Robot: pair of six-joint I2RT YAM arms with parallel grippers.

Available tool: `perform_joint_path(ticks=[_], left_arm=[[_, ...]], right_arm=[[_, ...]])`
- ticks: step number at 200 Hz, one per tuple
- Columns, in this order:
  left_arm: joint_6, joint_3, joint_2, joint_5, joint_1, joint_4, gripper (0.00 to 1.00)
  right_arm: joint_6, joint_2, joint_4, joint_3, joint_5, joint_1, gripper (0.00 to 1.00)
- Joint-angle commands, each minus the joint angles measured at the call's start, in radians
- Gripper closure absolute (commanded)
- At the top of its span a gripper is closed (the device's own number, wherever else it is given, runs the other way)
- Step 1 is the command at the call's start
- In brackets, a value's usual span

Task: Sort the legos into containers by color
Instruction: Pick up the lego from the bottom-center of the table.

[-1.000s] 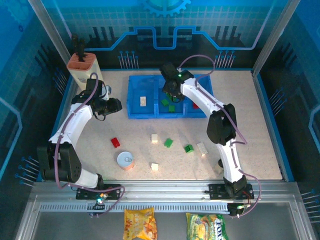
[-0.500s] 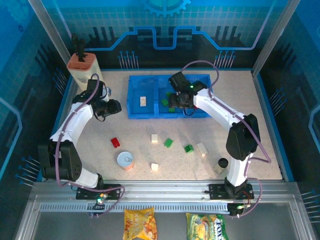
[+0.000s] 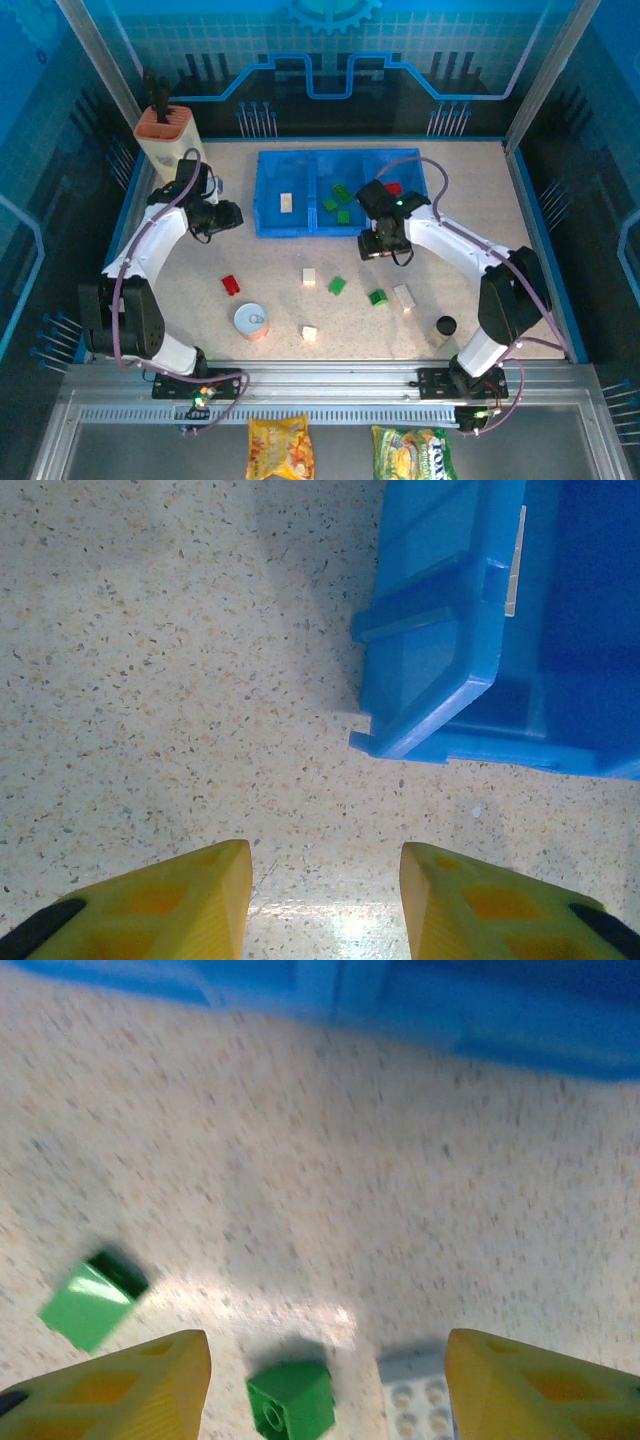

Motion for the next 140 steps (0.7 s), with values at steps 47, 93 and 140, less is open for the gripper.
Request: perform_joint_path(ticks=[47, 93, 140], left_arm=[[0.026, 0.007, 0.004, -0.004, 0.011, -0.014, 0.56], [0.027, 0.005, 0.004, -0.005, 0.011, -0.013, 0.56], [0.029, 0.007, 0.002, -0.007, 0.012, -0.014, 0.56]], right_arm=[[-0.003, -0.121, 0.030, -0.247, -0.070, -0.084, 0.40], [-0.016, -0.087, 0.064, -0.313, -0.112, -0.116, 0.43], [-0.031, -0.036, 0.082, -0.325, -0.117, -0.118, 0.47]])
